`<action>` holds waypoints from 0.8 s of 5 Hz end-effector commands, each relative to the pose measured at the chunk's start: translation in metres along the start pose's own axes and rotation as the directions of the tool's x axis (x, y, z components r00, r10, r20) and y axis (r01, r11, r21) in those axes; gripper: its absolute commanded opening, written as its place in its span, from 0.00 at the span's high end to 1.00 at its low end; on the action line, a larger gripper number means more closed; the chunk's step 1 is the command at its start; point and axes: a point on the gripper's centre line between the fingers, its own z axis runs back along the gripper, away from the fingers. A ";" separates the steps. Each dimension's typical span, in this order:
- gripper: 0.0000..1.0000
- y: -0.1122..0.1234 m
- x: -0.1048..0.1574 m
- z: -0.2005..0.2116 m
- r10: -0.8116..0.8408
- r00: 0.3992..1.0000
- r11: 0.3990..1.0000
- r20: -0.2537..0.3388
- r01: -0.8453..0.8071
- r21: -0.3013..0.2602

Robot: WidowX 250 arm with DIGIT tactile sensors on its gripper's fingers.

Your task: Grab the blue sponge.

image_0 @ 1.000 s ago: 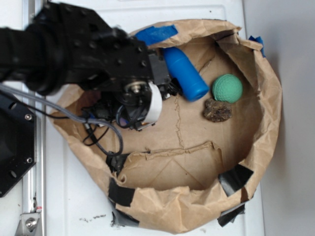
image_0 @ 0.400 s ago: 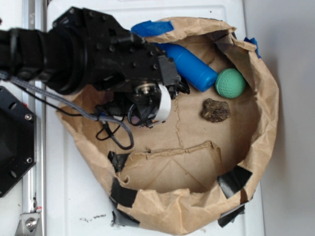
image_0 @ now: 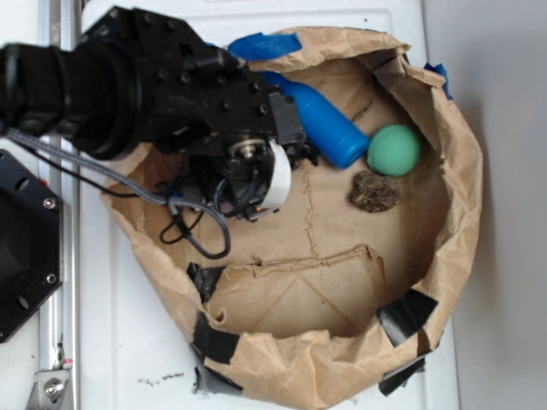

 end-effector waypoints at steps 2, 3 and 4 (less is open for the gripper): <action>1.00 -0.013 0.030 0.136 0.487 0.859 0.867 0.156 -0.498 0.032; 1.00 0.001 0.030 0.137 0.686 0.709 0.717 0.166 -0.697 0.012; 1.00 0.007 0.033 0.140 0.827 0.514 0.523 0.227 -0.852 0.024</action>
